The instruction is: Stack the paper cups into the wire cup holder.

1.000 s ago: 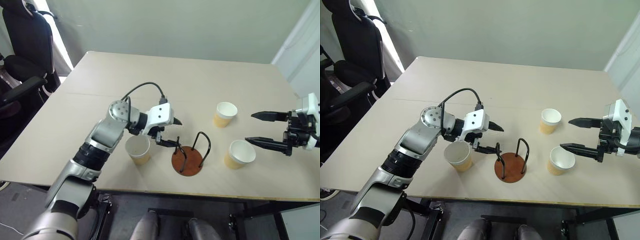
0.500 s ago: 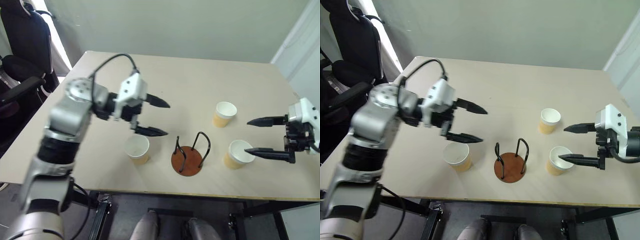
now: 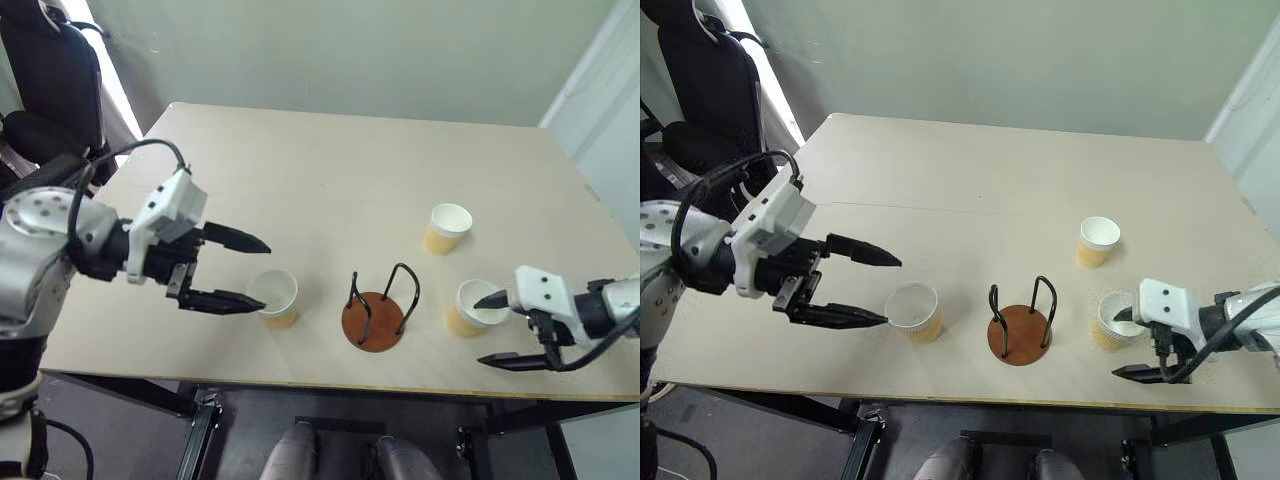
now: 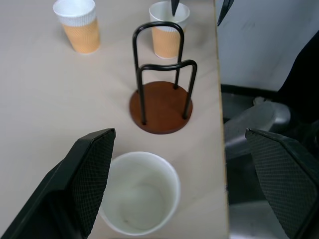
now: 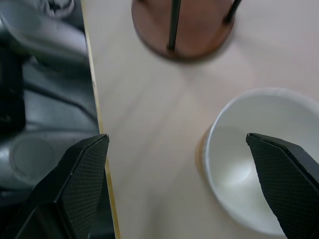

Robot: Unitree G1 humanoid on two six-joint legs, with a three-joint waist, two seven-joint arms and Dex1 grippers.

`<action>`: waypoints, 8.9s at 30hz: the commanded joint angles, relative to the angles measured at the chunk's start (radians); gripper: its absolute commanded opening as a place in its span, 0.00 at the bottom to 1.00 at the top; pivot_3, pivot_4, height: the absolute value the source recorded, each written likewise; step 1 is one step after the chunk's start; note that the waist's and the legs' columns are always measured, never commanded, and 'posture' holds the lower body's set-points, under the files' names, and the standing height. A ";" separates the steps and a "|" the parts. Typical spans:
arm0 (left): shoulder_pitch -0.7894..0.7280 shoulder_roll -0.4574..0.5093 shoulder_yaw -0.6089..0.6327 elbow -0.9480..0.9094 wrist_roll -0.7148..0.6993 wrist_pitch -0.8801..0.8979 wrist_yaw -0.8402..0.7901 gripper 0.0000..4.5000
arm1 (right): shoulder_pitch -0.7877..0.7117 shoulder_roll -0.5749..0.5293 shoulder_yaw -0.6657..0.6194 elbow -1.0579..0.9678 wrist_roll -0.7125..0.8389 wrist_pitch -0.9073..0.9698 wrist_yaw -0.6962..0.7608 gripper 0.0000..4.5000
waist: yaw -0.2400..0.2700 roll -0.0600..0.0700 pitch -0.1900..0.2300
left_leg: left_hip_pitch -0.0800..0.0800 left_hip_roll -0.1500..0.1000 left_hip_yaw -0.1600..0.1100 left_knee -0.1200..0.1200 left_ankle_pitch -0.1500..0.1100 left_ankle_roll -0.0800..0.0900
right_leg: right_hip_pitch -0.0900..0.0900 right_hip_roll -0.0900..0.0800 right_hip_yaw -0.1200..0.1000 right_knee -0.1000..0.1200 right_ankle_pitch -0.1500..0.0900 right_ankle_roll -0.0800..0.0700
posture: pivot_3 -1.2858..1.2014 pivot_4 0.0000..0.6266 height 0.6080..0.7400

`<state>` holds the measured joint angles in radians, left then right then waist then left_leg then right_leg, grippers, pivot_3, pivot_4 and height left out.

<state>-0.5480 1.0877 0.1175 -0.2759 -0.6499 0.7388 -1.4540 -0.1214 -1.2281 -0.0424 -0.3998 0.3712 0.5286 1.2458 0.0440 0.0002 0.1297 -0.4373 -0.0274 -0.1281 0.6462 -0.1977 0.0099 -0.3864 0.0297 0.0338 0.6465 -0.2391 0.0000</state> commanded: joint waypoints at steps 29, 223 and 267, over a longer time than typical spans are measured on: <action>0.072 0.072 0.107 -0.023 -0.049 -0.016 0.096 1.00 | -0.537 0.079 -0.138 0.155 0.313 0.042 0.150 0.00 | -0.017 0.000 0.000 | -0.001 0.001 0.001 -0.003 0.000 -0.005 | -0.004 0.000 0.000 0.001 -0.002 -0.005 | 0.52 0.24 1.00; -0.016 0.035 -0.264 0.037 0.364 -0.288 0.024 0.01 | -0.520 0.156 -0.237 0.191 0.467 0.153 0.164 1.00 | -0.025 -0.002 0.000 | 0.008 0.025 0.000 -0.015 -0.002 -0.029 | -0.009 0.022 -0.004 0.016 -0.011 -0.034 | 0.52 0.24 1.00; -0.578 -0.330 -0.590 0.292 0.214 -0.459 -0.160 0.01 | -0.347 0.080 -0.362 0.057 0.489 0.162 0.048 1.00 | -0.011 -0.001 0.000 | -0.001 0.023 0.002 0.007 -0.006 -0.016 | -0.006 0.022 -0.001 0.014 -0.006 -0.018 | 0.52 0.24 1.00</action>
<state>-1.1258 0.7501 -0.4746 0.0342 -0.4282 0.2859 -1.5750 -0.4613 -1.1318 -0.3735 -0.3240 0.8432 0.6972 1.3005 0.0334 -0.0013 0.1298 -0.4380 -0.0043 -0.1261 0.6533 -0.2043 -0.0060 -0.3928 0.0512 0.0329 0.6608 -0.2452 -0.0175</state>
